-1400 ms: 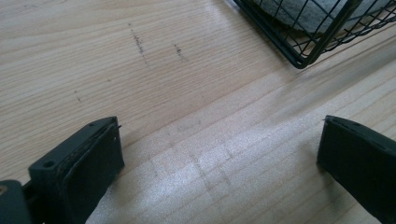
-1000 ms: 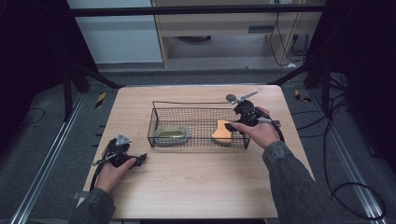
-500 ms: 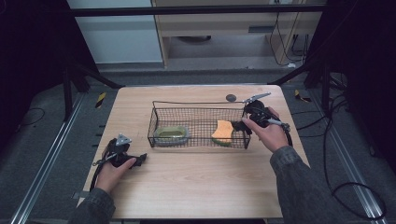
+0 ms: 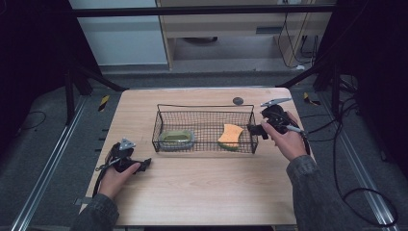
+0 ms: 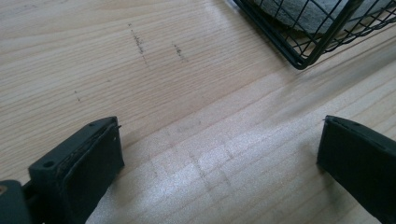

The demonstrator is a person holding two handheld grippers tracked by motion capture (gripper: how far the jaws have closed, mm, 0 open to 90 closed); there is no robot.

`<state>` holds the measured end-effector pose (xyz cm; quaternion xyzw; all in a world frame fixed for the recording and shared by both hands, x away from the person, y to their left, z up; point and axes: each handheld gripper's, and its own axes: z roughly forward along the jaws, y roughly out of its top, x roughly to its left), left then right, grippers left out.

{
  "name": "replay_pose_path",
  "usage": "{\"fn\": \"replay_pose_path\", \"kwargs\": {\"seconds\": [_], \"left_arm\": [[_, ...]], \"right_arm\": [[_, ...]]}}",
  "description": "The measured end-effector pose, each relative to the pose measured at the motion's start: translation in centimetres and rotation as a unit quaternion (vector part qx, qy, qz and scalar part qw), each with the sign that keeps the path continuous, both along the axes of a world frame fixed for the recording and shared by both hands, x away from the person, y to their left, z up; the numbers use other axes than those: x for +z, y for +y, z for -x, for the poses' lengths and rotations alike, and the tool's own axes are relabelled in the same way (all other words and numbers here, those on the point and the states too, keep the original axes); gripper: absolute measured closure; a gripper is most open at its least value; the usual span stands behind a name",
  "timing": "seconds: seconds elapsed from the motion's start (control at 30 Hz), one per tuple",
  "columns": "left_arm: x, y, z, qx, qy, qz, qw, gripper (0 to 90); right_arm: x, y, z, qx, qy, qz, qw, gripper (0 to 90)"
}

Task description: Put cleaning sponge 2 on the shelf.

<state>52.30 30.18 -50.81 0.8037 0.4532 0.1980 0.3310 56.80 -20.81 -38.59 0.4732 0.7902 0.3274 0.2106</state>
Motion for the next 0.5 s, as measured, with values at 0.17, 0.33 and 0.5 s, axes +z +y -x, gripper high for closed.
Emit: {"fn": "replay_pose_path", "kwargs": {"seconds": [0.17,0.33,0.5], "left_arm": [[0.0,0.0,0.0,0.000,0.000,0.000,1.0000,0.0],[0.0,0.0,0.0,0.000,0.000,0.000,1.0000,0.0],[0.0,0.0,0.0,0.000,0.000,0.000,1.0000,0.0]], "right_arm": [[-0.2,-0.5,0.7,-0.001,-0.019,0.008,0.9998,6.7],[-0.5,-1.2,1.6,-0.005,-0.038,0.007,0.9992,6.9],[-0.9,-2.0,2.7,-0.010,-0.047,0.002,0.9988,6.9]]}}
